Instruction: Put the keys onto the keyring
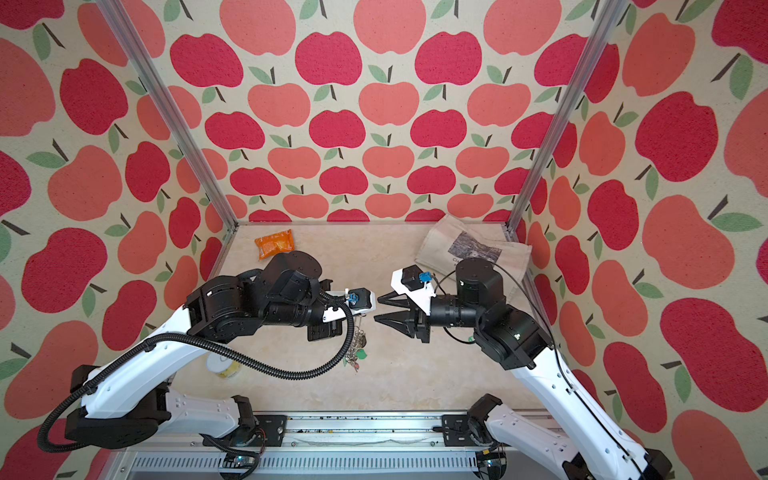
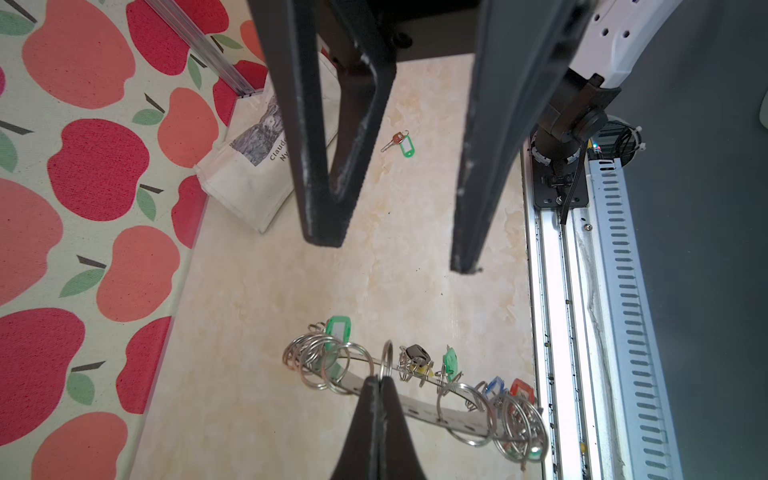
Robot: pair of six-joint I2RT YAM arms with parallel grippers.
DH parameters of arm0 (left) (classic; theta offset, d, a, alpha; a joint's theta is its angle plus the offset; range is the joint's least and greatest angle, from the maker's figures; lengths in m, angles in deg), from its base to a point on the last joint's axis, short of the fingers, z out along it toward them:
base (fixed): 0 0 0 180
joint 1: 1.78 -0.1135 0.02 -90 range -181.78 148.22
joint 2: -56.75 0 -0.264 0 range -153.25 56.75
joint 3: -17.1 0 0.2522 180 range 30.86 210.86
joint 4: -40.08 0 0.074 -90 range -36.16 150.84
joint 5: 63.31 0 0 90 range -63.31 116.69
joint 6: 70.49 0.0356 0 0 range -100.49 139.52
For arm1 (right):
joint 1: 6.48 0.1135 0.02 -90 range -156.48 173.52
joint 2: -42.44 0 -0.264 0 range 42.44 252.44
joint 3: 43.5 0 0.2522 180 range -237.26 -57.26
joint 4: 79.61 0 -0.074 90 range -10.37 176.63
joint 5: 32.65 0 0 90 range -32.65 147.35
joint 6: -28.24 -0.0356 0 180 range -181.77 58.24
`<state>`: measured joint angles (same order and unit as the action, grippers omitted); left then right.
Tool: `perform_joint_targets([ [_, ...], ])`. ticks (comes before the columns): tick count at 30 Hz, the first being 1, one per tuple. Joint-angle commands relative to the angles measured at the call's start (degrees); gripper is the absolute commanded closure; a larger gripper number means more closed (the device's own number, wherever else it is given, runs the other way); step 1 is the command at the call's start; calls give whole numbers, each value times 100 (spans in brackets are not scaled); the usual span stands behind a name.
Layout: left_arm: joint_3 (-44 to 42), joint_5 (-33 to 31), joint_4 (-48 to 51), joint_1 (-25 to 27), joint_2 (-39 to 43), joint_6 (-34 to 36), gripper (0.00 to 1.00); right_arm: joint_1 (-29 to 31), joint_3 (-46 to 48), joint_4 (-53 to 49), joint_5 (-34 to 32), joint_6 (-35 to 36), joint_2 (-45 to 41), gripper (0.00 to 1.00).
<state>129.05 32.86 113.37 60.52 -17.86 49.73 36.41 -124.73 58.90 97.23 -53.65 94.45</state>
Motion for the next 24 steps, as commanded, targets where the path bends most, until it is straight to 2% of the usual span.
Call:
perform_joint_targets([
  [1, 95, 15, -245, 19, 189, 116, 100, 166, 148, 127, 79, -41, 43, 60],
  [8, 204, 310, -227, 19, 166, 112, 100, 422, 257, 426, -302, -16, 124, 60],
  [15, 244, 445, -289, 19, 197, 80, 100, 617, 132, 413, -286, 92, 355, 62],
  [18, 266, 489, -305, 26, 210, 79, 100, 675, 128, 361, -348, 125, 380, 69],
  [24, 312, 511, -259, 27, 213, 82, 100, 694, 115, 317, -414, 145, 327, 88],
])
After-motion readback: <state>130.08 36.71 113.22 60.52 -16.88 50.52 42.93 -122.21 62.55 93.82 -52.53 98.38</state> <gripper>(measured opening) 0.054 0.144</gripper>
